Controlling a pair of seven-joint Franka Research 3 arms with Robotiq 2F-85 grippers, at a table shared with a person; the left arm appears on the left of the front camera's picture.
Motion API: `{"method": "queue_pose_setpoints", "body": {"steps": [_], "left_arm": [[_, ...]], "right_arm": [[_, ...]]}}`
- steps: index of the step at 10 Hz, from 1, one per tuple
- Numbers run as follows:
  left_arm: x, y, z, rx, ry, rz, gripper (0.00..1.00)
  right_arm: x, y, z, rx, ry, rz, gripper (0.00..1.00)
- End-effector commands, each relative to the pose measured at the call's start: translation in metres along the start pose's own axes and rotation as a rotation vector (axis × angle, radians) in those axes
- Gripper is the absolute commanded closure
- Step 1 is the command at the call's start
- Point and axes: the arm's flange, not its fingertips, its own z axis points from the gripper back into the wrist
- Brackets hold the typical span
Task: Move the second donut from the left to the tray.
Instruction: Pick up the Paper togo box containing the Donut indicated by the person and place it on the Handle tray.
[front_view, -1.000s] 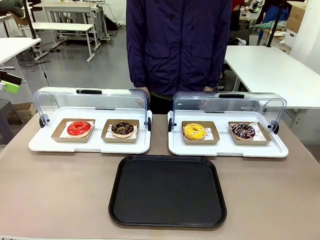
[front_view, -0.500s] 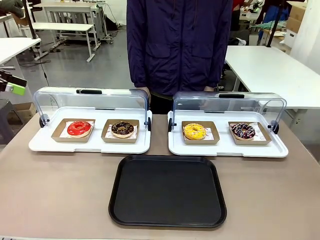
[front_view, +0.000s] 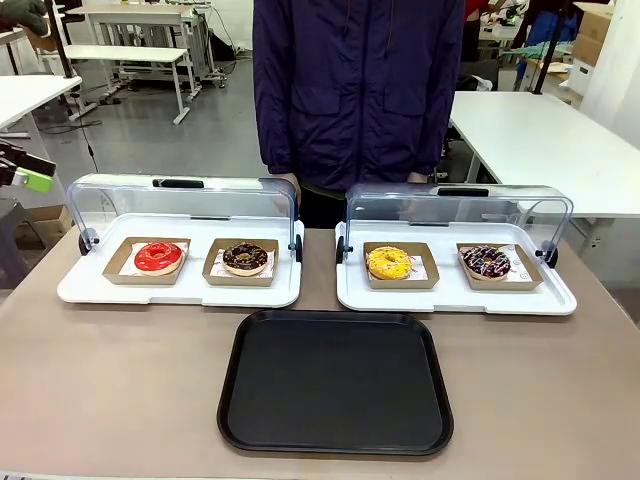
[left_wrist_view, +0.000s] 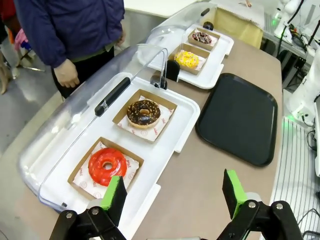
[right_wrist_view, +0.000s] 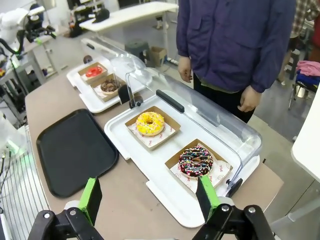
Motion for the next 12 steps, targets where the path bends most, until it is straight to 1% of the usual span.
{"method": "queue_pose_setpoints", "body": {"steps": [1, 12], "left_arm": [[0.0002, 0.0003, 0.0013, -0.006, -0.021, -0.014, 0.0], [0.0002, 0.0003, 0.0013, -0.006, -0.021, -0.014, 0.0]], "right_arm": [[0.0032, -0.003, 0.0004, 0.005, -0.026, 0.029, 0.0], [0.0032, -0.003, 0.0004, 0.005, -0.026, 0.029, 0.0]]}}
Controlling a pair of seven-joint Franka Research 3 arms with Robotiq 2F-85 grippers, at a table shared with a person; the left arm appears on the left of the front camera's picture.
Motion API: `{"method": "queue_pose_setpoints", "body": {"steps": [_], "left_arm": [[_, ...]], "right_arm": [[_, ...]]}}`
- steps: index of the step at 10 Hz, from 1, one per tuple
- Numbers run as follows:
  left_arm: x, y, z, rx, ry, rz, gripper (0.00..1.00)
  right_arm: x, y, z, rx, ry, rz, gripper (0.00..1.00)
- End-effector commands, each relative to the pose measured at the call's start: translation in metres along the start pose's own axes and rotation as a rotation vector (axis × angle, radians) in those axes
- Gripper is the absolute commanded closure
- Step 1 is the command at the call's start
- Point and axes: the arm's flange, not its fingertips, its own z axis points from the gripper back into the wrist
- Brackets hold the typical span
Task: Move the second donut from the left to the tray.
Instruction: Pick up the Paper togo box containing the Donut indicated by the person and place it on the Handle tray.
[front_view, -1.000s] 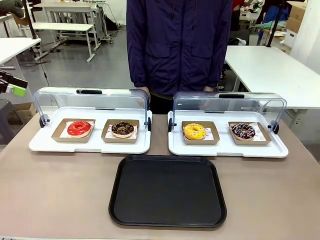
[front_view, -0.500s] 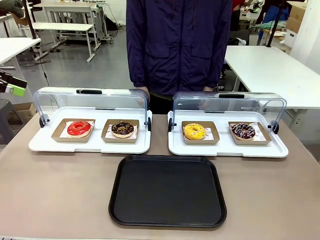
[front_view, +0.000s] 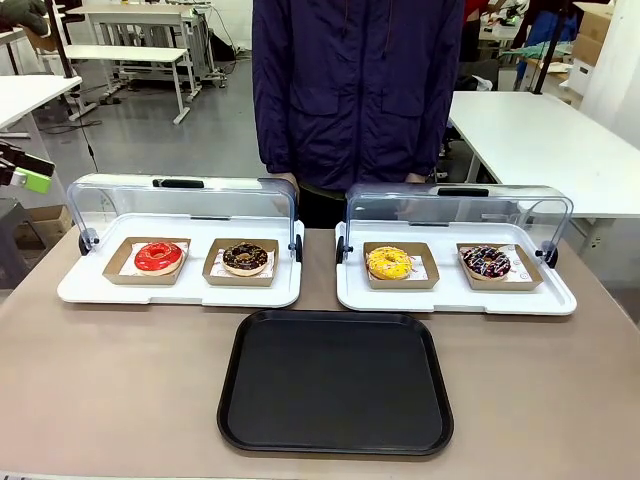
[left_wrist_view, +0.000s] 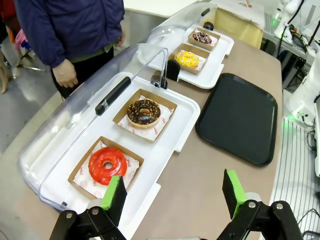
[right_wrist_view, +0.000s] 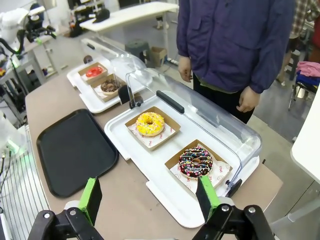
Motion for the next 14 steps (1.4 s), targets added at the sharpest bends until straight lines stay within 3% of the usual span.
{"method": "queue_pose_setpoints", "body": {"steps": [1, 14], "left_arm": [[0.0011, 0.0002, -0.0002, -0.007, -0.02, -0.016, 0.0], [0.0011, 0.0002, -0.0002, -0.007, -0.02, -0.016, 0.0]], "right_arm": [[0.0015, -0.0029, -0.0004, 0.003, -0.025, 0.026, 0.0], [0.0015, -0.0029, -0.0004, 0.003, -0.025, 0.026, 0.0]]}}
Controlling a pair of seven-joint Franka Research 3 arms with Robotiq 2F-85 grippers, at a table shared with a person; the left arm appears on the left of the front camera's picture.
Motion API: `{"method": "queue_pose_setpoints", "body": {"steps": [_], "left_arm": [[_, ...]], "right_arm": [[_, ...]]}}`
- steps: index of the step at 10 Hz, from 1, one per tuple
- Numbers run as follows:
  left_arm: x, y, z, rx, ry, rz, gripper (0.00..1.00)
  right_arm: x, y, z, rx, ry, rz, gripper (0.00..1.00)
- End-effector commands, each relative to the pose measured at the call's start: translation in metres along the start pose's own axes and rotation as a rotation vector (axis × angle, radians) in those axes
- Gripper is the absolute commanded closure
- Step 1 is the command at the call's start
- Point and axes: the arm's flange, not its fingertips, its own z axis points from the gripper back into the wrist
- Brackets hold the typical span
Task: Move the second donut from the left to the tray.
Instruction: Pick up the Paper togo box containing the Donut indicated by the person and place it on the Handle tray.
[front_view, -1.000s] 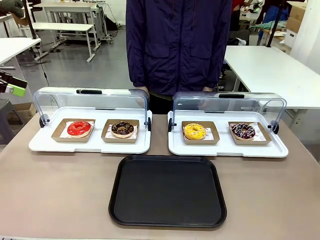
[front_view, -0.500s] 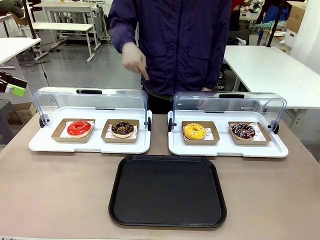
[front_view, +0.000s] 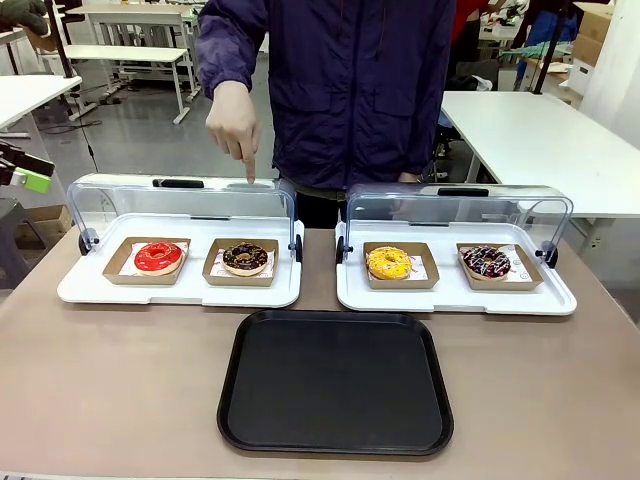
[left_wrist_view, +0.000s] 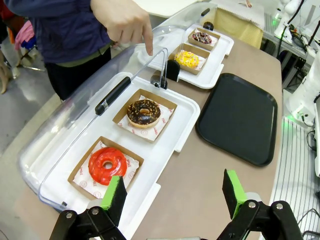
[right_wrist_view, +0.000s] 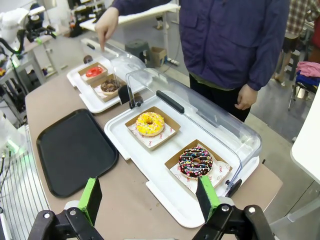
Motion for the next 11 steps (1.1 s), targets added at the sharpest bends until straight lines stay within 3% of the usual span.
{"method": "queue_pose_setpoints", "body": {"steps": [1, 11], "left_arm": [[0.0011, 0.0003, -0.0002, -0.007, -0.02, -0.016, 0.0], [0.0011, 0.0003, -0.0002, -0.007, -0.02, -0.016, 0.0]], "right_arm": [[0.0018, -0.003, -0.0007, 0.004, -0.025, 0.025, 0.0], [0.0018, -0.003, -0.0007, 0.004, -0.025, 0.025, 0.0]]}}
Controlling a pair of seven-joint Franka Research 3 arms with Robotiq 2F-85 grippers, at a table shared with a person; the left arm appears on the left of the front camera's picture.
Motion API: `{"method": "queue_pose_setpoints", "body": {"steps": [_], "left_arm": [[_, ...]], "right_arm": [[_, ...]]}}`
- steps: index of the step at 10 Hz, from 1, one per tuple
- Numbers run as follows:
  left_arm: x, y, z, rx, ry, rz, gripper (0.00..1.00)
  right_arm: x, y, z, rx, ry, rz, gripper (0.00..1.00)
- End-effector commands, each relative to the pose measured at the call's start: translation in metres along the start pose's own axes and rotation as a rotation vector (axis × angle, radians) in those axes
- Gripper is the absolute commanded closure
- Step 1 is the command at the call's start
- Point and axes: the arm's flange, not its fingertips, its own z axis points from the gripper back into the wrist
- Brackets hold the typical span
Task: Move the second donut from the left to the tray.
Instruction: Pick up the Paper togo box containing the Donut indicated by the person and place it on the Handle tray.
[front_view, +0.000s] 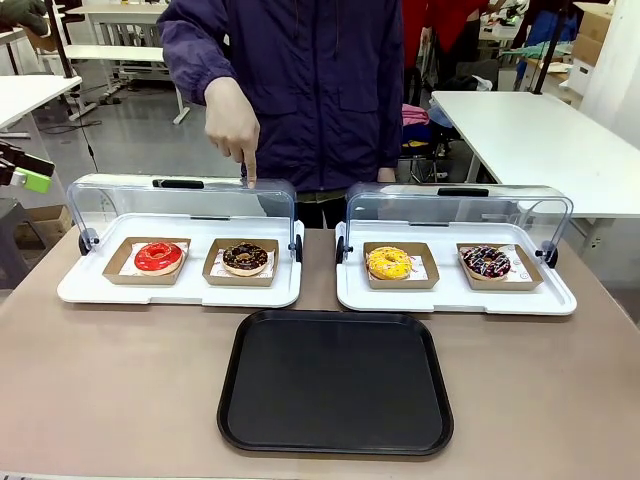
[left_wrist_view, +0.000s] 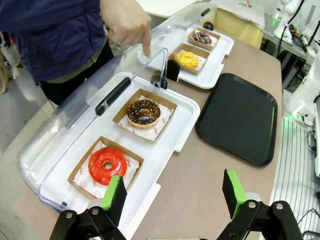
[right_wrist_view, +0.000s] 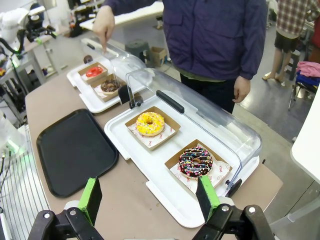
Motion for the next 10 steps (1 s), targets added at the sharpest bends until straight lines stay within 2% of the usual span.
{"method": "queue_pose_setpoints", "body": {"steps": [1, 3, 5, 8, 10], "left_arm": [[0.001, 0.0, 0.0, -0.007, -0.02, -0.016, 0.0], [0.0, 0.0, 0.0, 0.0, 0.0, 0.0, 0.0], [0.038, -0.012, -0.013, -0.043, 0.126, -0.12, 0.0], [0.083, -0.036, -0.082, -0.065, 0.384, -0.319, 0.0], [0.1, -0.056, -0.133, -0.084, 0.509, -0.473, 0.0]], "right_arm": [[0.002, -0.003, -0.001, 0.003, -0.025, 0.025, 0.0], [0.002, -0.003, -0.001, 0.003, -0.025, 0.025, 0.0], [0.002, -0.003, -0.001, 0.003, -0.025, 0.025, 0.0], [0.002, -0.003, -0.001, 0.003, -0.025, 0.025, 0.0], [0.002, -0.003, -0.001, 0.003, -0.025, 0.025, 0.0]]}}
